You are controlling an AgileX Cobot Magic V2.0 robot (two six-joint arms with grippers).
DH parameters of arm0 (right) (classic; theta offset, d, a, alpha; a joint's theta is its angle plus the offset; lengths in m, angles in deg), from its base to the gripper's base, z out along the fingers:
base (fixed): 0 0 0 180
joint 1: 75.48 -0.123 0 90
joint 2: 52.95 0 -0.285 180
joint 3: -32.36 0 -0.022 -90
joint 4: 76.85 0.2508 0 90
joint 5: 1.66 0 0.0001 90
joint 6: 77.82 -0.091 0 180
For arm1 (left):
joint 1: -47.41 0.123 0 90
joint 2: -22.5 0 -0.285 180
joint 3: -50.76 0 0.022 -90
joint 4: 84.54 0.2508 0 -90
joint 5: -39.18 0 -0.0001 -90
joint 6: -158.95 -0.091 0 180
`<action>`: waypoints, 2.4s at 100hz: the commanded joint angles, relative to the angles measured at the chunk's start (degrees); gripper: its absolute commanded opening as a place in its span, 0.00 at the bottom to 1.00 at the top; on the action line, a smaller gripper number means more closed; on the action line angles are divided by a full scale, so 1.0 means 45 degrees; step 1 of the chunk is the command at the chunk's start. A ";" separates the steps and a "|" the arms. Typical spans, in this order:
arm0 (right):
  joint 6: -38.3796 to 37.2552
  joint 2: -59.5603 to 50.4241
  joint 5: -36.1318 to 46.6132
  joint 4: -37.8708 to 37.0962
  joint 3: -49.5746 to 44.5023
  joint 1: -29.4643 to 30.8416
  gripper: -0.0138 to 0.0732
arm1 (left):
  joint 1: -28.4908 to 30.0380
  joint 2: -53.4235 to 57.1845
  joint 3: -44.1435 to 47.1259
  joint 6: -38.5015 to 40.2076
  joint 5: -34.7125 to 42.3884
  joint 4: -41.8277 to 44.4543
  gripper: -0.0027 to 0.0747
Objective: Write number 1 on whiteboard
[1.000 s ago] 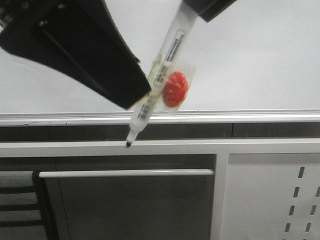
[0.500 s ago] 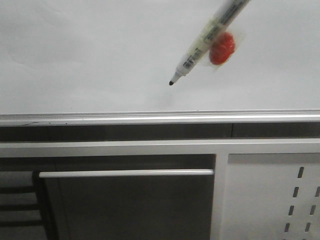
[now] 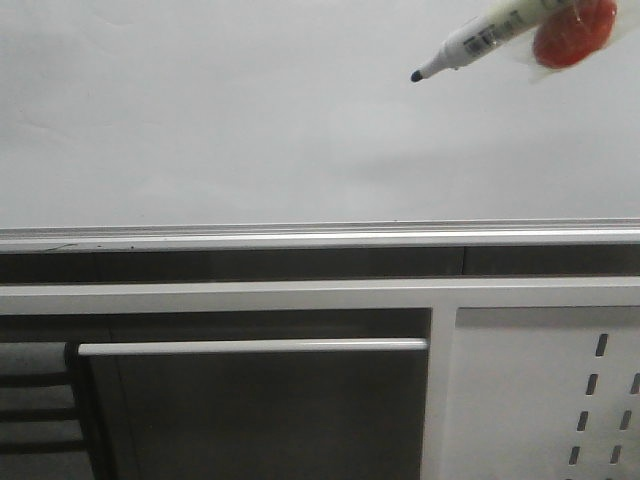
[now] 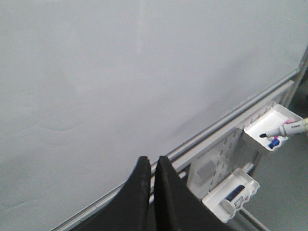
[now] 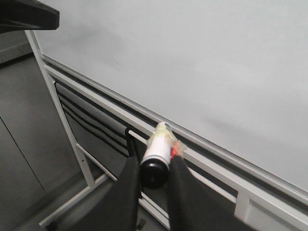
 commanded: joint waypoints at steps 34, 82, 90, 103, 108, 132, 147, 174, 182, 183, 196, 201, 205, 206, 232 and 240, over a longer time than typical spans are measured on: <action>-0.0037 -0.0040 0.0726 0.1419 0.0295 -0.0024 0.11 | 0.0007 0.1778 0.0471 0.0126 0.1412 -0.0667 0.01; 0.0074 -0.2071 0.3819 0.1987 -0.1800 -0.0024 0.11 | 0.0007 0.1778 0.0551 0.0126 0.1567 -0.0805 0.01; 0.0341 -0.2071 0.3727 0.1987 -0.1796 -0.0024 0.11 | 0.0007 0.1778 0.0551 0.0126 0.1773 -0.0971 0.01; 0.0917 -0.1820 0.3915 0.1987 -0.1743 -0.0024 0.11 | 0.0007 0.1778 0.0551 0.0126 0.1991 -0.1036 0.01; 0.1153 -0.1628 0.3857 0.1987 -0.1659 -0.0024 0.11 | 0.0007 0.1778 0.0551 0.0126 0.2082 -0.1036 0.01; 0.2687 -0.0015 0.3091 0.1987 -0.0510 -0.0024 0.11 | 0.0007 0.1778 0.0603 0.0126 0.2110 -0.1036 0.01; 0.3127 0.1333 0.2872 0.1960 0.0210 -0.0105 0.11 | 0.0007 0.1778 0.0635 0.0126 0.2110 -0.1036 0.01; 0.3792 0.3344 0.2342 0.1960 0.1589 -0.0259 0.11 | 0.0007 0.1778 0.0635 0.0126 0.2110 -0.1036 0.01; 0.4044 0.3695 0.2592 0.1960 0.1785 -0.0535 0.11 | 0.0007 0.1778 0.0635 0.0126 0.2137 -0.1036 0.01; 0.4115 0.3725 0.2615 0.1960 0.1809 -0.0567 0.11 | 0.0007 0.1778 0.0635 0.0126 0.2161 -0.1036 0.01; 0.4270 0.4197 0.3462 0.1960 0.1811 -0.1302 0.11 | 0.0007 0.1778 0.0635 0.0104 0.2211 -0.1036 0.01; 0.4307 0.4343 0.3828 0.1960 0.1811 -0.1588 0.11 | 0.0007 0.1778 0.0635 0.0104 0.2211 -0.1036 0.01; 0.4353 0.4441 0.4066 0.1960 0.1811 -0.1780 0.11 | 0.0007 0.1778 0.0635 0.0104 0.2211 -0.1036 0.01; 0.4362 0.4485 0.4160 0.1935 0.1811 -0.1854 0.11 | 0.0007 0.1778 0.0635 0.0104 0.2211 -0.1036 0.01; 0.4359 0.5139 0.5528 0.1588 0.1896 -0.2511 0.11 | 0.0007 0.1778 0.0635 0.0104 0.2211 -0.1036 0.01; 0.4359 0.5250 0.5528 0.1588 0.2029 -0.2511 0.11 | 0.0007 0.1778 0.0635 0.0104 0.2211 -0.1036 0.01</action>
